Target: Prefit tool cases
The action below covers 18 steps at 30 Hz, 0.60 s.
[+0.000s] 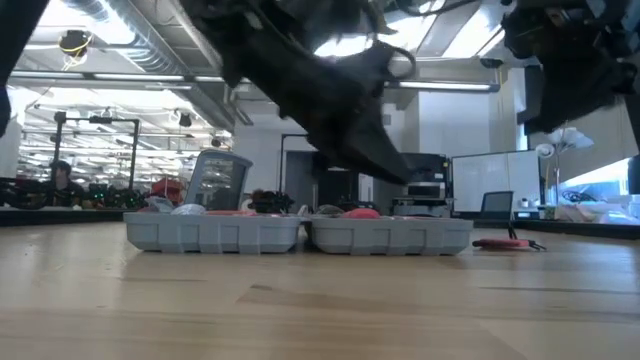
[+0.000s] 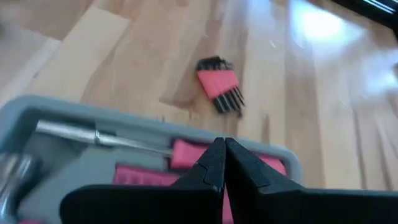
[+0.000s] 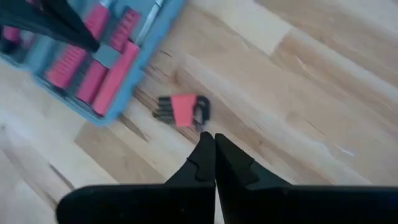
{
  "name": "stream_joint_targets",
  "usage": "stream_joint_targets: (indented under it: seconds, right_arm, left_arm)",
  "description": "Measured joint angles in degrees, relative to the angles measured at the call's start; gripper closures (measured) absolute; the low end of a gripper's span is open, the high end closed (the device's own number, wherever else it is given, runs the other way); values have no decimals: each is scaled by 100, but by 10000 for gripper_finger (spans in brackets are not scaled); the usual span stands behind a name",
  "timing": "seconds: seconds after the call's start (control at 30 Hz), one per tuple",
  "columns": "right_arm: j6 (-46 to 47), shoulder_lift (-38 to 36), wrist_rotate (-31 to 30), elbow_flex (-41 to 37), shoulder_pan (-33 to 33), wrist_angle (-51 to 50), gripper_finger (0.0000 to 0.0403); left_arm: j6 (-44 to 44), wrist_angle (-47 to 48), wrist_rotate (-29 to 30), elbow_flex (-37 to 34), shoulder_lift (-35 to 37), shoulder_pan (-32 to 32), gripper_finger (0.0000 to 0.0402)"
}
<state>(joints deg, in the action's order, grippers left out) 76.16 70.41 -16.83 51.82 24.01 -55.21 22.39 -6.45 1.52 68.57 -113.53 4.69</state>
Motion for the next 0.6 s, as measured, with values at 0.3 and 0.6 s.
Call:
stream_joint_targets:
  seconds: [0.3, 0.6]
  right_arm:
    - [-73, 262, 802, -876, 48, 1902, 403]
    - [455, 299, 282, -1218, 97, 2244, 403]
  left_arm:
    - [206, -27, -63, 425, -687, -189, 401]
    - [-464, 1414, -74, 465, -698, -375, 401]
